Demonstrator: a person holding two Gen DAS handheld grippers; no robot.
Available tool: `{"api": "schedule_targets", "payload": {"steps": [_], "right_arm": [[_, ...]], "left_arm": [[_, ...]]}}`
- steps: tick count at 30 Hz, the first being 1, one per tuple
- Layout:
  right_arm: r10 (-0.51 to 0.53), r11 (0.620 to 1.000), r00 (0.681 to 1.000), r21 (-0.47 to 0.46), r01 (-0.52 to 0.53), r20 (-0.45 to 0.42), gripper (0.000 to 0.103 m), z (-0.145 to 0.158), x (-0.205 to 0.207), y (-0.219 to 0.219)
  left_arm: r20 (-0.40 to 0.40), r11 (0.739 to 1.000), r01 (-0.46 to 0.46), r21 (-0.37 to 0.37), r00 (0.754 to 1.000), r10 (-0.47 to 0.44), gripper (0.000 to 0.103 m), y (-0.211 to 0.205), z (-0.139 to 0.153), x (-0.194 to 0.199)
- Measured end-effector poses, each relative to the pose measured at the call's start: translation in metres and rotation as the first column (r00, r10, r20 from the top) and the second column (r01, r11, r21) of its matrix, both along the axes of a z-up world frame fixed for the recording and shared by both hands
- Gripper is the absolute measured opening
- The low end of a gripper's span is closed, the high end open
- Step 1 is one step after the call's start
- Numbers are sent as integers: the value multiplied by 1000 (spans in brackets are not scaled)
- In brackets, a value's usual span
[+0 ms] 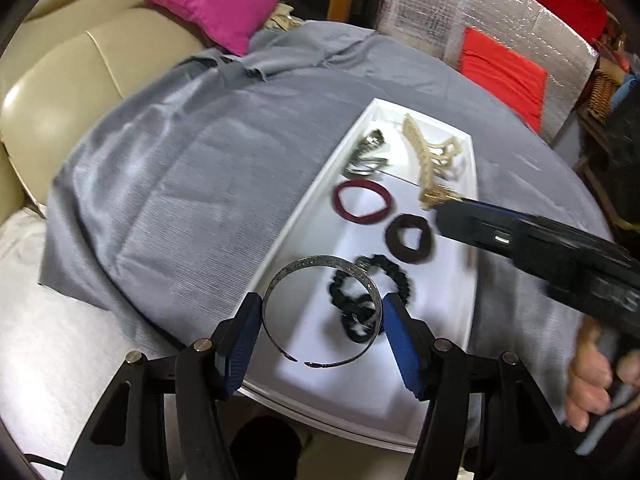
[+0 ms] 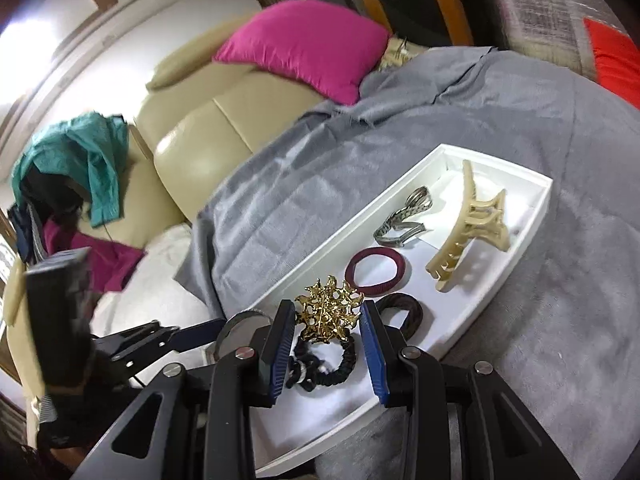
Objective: Organize jewelry
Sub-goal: 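Lower the bangle into the tray with the left tool while the right tool releases the brooch into it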
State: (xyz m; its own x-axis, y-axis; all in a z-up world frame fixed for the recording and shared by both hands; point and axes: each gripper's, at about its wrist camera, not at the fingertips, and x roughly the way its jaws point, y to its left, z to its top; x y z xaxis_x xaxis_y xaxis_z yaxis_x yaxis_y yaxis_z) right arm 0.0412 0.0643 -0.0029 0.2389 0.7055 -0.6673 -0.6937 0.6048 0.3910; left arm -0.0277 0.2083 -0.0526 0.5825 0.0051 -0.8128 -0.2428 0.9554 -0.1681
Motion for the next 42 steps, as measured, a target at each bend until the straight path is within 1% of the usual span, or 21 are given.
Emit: {"api": "schedule_targets", "payload": {"steps": [2,6,8,12,15,19,22,25,28,35,38,40,42], "right_arm": [[-1,1000,1000,-14,0,-14,36,-4,10,8],[-38,998,999,-53,36,-28,36,-11,31,20],[-42,998,997,-41,39,-64,36,-14,41,25],[-10,999,989,-54,2,-147,36,-28,48,40],[21,998,984,-48,-30,-177,36,-34,45,45],[42,996,984,-71,-55,-172,36,-39,42,50],[52,992,987,-102,-68,-155,36,-41,40,57],[66,986,989,-144,-86,-135,36,-45,37,64],[83,977,989,-187,-105,-122,36,-48,35,69],[133,952,986,-264,-156,-103,37,-48,29,76],[133,949,984,-270,-161,-118,38,-48,28,75],[124,952,984,-263,-154,-126,46,-47,28,72],[107,962,986,-240,-135,-125,47,-43,27,66]], "left_arm": [[-8,999,27,-32,1000,-27,63,-3,-2,1],[-22,995,45,-92,999,-48,63,-5,-7,2],[-32,994,50,-102,998,-53,63,-6,-9,2],[-40,990,56,-130,997,-62,63,-6,-11,1],[-49,989,33,-144,998,-40,63,0,-14,-1],[-61,988,10,-155,998,-20,63,4,-18,-2],[-73,987,11,-159,997,-23,63,1,-20,0],[-89,982,-5,-186,996,-11,63,3,-24,2],[-83,976,-17,-218,997,-1,63,9,-23,-2],[-71,974,-19,-225,997,3,63,12,-19,-9],[-67,974,-17,-225,998,2,63,14,-18,-12],[-64,976,-17,-218,998,3,63,14,-17,-12],[-59,977,-15,-211,998,3,63,12,-16,-11]]}}
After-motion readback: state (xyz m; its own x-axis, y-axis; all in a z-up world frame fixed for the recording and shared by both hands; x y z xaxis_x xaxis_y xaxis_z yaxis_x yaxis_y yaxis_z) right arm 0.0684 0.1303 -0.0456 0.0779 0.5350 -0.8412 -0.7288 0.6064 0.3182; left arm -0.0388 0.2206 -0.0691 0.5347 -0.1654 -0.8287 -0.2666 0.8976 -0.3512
